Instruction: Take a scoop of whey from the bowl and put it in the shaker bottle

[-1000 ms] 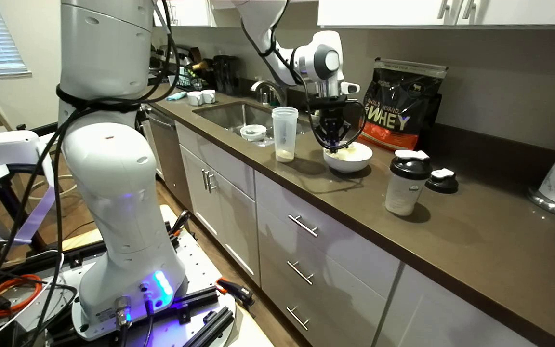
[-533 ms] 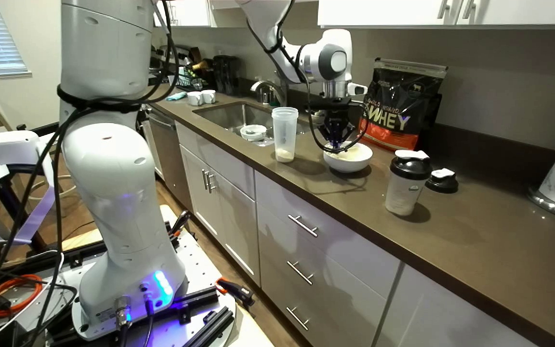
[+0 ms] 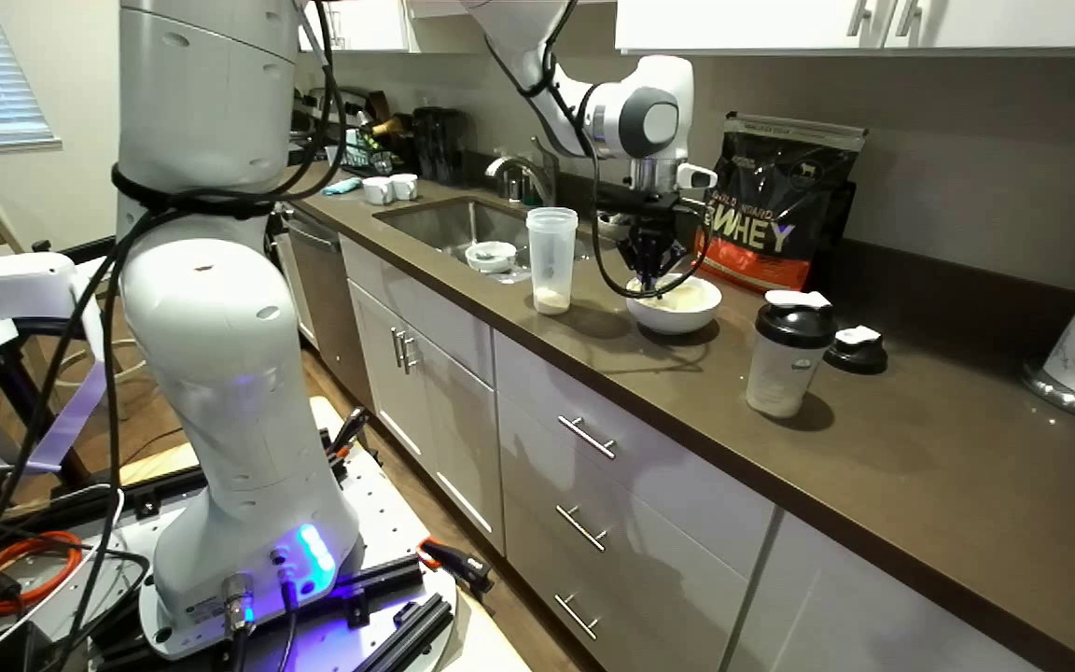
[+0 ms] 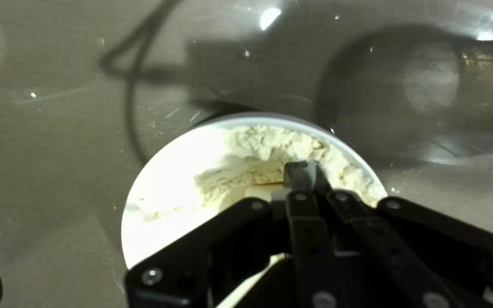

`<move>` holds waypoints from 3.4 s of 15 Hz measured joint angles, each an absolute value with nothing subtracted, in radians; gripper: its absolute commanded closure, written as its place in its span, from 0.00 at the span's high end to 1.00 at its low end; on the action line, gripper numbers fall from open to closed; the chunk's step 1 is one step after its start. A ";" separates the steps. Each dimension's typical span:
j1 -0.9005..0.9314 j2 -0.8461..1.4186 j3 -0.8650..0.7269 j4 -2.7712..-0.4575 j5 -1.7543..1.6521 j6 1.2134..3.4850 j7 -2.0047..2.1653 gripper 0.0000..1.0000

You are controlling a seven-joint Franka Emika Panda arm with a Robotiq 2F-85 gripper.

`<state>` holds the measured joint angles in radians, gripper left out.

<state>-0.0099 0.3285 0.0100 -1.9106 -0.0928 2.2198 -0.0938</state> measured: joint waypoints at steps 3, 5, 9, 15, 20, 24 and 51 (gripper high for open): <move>-0.008 0.329 0.019 -1.913 -0.085 2.220 -0.094 0.01; -0.008 0.329 0.022 -1.914 -0.084 2.220 -0.094 0.01; -0.010 0.329 0.020 -1.914 -0.075 2.220 -0.094 0.01; -0.013 0.328 0.008 -1.914 -0.037 2.221 -0.094 0.01; -0.020 0.326 -0.003 -1.914 -0.031 2.221 -0.094 0.01; -0.028 0.318 -0.005 -1.914 -0.031 2.221 -0.094 0.01; -0.085 0.218 -0.006 -1.914 0.202 2.164 -0.146 0.01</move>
